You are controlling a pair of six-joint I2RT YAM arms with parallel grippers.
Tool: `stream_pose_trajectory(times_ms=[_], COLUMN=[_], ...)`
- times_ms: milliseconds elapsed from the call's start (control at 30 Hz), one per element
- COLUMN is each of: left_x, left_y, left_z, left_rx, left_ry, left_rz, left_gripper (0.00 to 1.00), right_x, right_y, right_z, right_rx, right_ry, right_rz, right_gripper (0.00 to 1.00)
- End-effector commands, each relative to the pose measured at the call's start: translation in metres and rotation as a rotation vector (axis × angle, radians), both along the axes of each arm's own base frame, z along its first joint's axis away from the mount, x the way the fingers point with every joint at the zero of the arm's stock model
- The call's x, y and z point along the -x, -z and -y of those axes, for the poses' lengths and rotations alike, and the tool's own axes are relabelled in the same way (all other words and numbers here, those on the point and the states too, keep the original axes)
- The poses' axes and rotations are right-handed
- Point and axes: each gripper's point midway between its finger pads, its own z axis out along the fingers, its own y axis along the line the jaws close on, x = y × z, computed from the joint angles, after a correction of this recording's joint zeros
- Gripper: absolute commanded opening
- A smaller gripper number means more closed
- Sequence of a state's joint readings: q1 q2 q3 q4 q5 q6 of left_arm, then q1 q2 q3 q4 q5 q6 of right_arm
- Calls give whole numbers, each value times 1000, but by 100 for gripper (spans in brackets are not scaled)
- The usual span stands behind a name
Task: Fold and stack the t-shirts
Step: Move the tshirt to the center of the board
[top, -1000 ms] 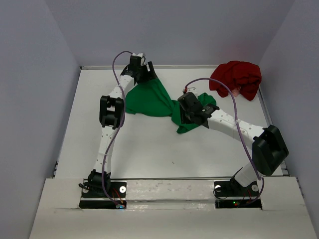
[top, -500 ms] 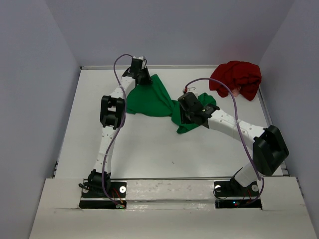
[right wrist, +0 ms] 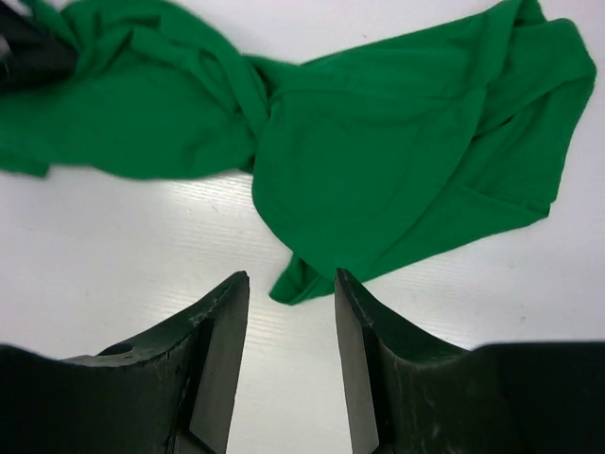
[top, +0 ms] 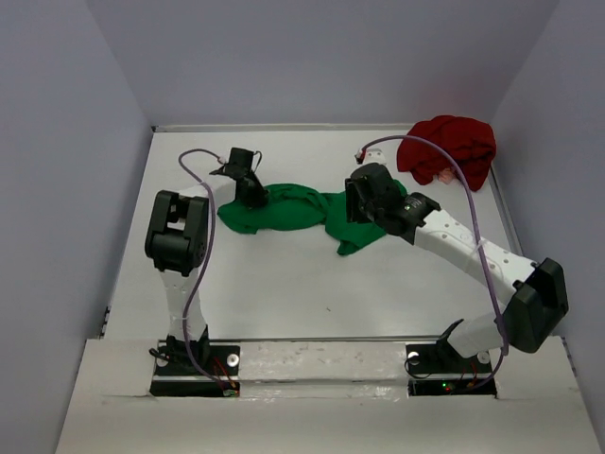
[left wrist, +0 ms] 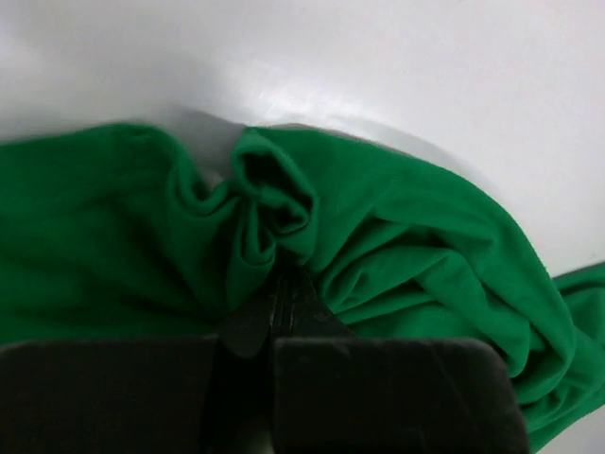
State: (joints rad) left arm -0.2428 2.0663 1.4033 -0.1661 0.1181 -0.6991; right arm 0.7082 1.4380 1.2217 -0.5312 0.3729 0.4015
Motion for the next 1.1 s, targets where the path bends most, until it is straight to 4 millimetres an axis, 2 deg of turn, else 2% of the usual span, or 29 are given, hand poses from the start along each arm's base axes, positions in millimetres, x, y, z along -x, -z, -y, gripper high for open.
stream_pose_trajectory(times_ms=[0, 33, 67, 100, 133, 167, 200, 233, 267, 300, 367, 400, 467, 533, 567, 600, 700, 733, 767, 800, 833, 900, 933, 1000, 1033, 1067], left_x=[65, 72, 87, 90, 90, 92, 89, 97, 90, 97, 94, 95, 94, 92, 91, 89, 78, 75, 71, 63, 59, 50, 45, 35, 33, 30], left_y=[-12, -18, -23, -38, -57, -82, -107, -122, -147, -154, -187, -194, -204, -194, -190, -169, -151, -128, -121, -124, -110, -107, -98, -99, -91, -91], left_z=[-14, -24, -21, -17, -15, -23, -22, -19, -23, -23, -27, -27, -31, -32, -33, -33, -30, -27, -23, -18, -14, -13, -14, -21, -31, -37], left_rx=[-47, -98, -110, -118, -127, -179, -204, -238, -274, -310, -341, -347, -349, -373, -388, -432, -473, -509, -512, -509, -504, -492, -499, -508, -525, -532], left_ry=[-128, -159, -158, -150, -134, -153, -150, -126, -155, -141, -173, -179, -200, -204, -202, -184, -172, -146, -126, -118, -99, -98, -95, -124, -140, -158], left_rz=[-44, -14, 0, 43, 99, 155, 202, 214, 264, 260, 339, 358, 384, 359, 346, 289, 219, 159, 139, 145, 112, 103, 87, 79, 46, 41], left_gripper=[0, 0, 0, 0, 0, 0, 0, 0, 0, 0, 0, 1, 12, 15, 21, 23, 23, 23, 22, 22, 22, 21, 21, 21, 21, 21], right_x=[2, 3, 6, 8, 9, 9, 10, 9, 9, 8, 8, 6, 4, -2, -2, -9, -16, -19, -23, -24, -26, -25, -24, -25, -24, -23], right_y=[-37, -35, -27, -23, -19, -15, -11, -5, -1, 5, 12, 17, 19, 17, 15, 13, 5, 4, 2, -3, -6, -15, -17, -22, -26, -27], right_z=[-7, -7, -5, -3, -4, -4, -5, -7, -9, -11, -14, -15, -16, -13, -13, -5, -1, 3, 8, 9, 13, 14, 16, 22, 23, 24], right_rx=[-55, -49, -47, -41, -38, -36, -34, -26, -24, -18, -11, -1, 8, 13, 10, -1, -45, -42, -38, -33, -32, -34, -30, -25, -28, -27], right_ry=[-52, -55, -54, -51, -54, -55, -61, -67, -72, -78, -87, -87, -85, -62, -63, -38, -44, -34, -23, -25, -16, -23, -21, -14, -17, -16], right_rz=[66, 61, 44, 38, 30, 25, 13, -3, -13, -29, -46, -58, -63, -58, -56, -56, -61, -56, -49, -36, -29, -5, -1, 13, 18, 20], right_gripper=[48, 48, 48, 48, 48, 49, 49, 51, 52, 56, 64, 70, 75, 76, 76, 76, 75, 74, 74, 74, 74, 74, 74, 74, 74, 74])
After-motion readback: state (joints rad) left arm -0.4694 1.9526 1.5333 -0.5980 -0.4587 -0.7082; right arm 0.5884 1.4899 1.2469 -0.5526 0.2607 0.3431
